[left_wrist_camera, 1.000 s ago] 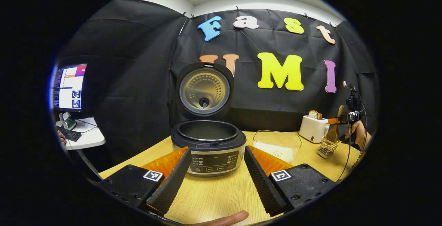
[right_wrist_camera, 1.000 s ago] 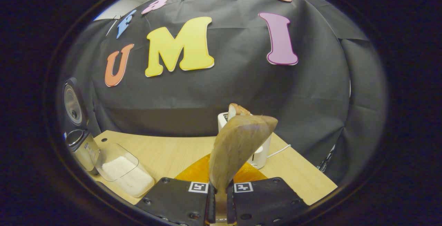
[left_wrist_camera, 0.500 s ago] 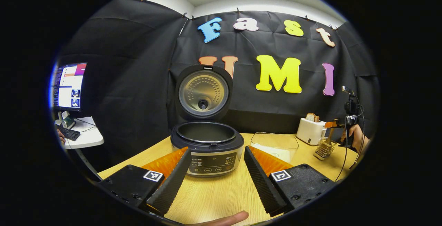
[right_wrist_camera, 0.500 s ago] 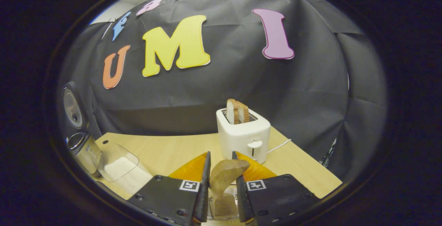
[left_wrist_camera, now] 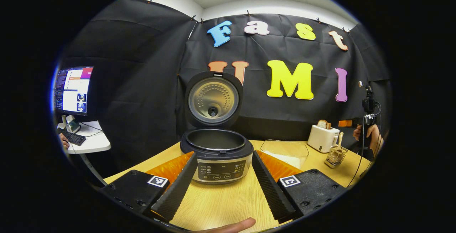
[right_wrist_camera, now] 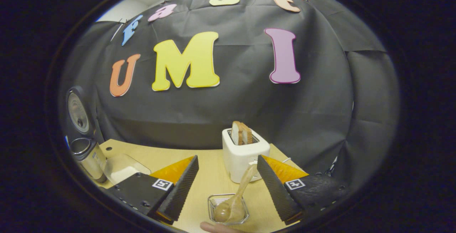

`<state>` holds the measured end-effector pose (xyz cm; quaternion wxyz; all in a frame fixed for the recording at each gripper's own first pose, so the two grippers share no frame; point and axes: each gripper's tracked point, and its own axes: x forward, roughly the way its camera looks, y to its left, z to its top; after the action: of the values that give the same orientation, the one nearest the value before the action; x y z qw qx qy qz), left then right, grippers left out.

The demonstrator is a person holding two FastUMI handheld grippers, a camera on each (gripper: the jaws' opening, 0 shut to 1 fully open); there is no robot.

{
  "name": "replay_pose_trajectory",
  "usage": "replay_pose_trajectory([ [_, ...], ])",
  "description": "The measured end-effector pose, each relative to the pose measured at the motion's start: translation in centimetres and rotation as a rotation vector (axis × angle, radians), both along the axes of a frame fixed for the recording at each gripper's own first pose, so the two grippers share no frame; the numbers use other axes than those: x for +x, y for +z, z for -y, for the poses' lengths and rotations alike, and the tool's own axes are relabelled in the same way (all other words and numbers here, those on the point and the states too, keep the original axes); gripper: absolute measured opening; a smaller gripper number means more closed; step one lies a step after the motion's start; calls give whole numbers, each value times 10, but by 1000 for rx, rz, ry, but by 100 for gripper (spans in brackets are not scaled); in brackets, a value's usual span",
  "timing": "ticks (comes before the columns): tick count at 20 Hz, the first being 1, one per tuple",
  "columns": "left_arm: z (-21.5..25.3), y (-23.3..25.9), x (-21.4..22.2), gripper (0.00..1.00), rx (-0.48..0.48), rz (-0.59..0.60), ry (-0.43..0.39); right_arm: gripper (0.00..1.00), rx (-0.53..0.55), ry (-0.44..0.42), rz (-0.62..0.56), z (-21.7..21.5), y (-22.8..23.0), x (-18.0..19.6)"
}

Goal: Close the left gripper, press the button to open the rice cooker; take a wooden spoon from the chopstick holder with the right hand, scoop a spoonful of rice and pour it into the rice cooker, then put the wooden spoon back into the chopstick holder.

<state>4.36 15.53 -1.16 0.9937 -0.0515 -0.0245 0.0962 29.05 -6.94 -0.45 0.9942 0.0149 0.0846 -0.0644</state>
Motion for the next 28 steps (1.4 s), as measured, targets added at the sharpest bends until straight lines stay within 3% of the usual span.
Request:
replay_pose_trajectory([
  [3,3,8,-1,98,5,7,3,98,-37,0,14,-2,14,-20],
  [7,17,13,14,98,-65,-36,-65,98,-70,-17,36,-2,29,-53],
  [12,4,49,35,98,-69,-30,-58,95,-78,31,50,-11,37,-91],
  [19,-34,120,74,98,-41,-18,21,96,-95,68,42,-11,28,-129],
  [28,-56,218,139,97,-4,22,63,98,-105,157,64,-23,25,-145],
])
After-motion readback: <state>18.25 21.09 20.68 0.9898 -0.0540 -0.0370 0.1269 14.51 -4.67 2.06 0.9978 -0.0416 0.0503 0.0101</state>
